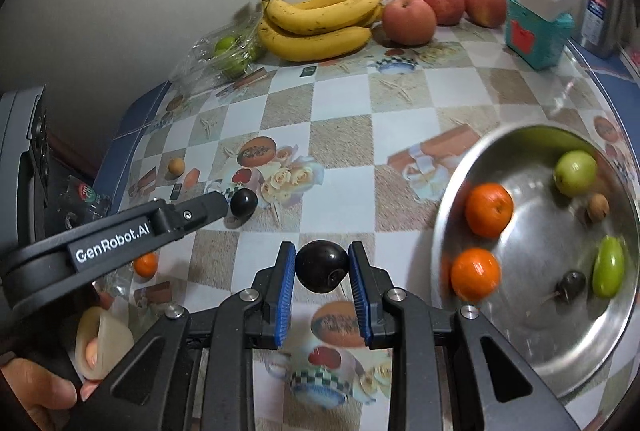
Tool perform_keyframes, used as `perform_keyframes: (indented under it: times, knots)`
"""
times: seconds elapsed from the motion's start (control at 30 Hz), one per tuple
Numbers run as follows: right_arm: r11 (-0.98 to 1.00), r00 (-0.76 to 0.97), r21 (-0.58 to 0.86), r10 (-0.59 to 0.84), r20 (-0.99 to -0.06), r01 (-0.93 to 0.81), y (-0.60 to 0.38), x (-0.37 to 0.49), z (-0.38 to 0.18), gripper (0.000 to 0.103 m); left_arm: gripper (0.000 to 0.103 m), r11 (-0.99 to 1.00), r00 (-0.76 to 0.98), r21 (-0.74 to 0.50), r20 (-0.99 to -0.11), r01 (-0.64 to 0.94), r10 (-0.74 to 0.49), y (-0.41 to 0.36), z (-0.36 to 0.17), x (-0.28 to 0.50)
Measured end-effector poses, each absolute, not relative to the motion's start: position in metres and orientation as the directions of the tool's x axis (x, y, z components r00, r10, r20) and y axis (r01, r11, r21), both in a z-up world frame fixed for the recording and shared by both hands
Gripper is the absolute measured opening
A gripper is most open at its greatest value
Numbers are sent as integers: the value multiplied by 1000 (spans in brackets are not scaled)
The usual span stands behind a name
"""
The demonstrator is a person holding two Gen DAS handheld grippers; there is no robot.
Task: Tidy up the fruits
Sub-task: 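Lift both black plums and carry them over the steel basin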
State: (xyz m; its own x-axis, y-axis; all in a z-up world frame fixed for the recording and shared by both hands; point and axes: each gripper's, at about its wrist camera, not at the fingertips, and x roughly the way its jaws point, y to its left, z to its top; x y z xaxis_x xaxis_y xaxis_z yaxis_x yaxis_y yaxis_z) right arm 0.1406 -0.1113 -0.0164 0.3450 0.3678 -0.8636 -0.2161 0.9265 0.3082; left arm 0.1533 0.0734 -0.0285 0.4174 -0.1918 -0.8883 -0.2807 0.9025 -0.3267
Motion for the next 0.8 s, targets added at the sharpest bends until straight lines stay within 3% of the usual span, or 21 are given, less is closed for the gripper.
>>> perform_keyframes:
  times: [0.4, 0.67, 0.73, 0.8]
  knots:
    - [926, 345, 351, 378, -859, -140, -144, 130, -17, 28, 28, 901, 430, -325, -884, -289, -181, 74, -29, 150]
    - [922, 336, 361, 387, -859, -139, -146, 137, -20, 28, 29, 901, 415, -302, -896, -312, -157, 87, -59, 169]
    - [922, 340, 360, 388, -857, -143, -146, 141, -22, 28, 31, 901, 419, -299, -895, -314, -152, 89, -61, 171]
    - [921, 340, 361, 390, -856, -146, -145, 146, -24, 28, 39, 902, 428, -300, -891, -310, -149, 90, -62, 173]
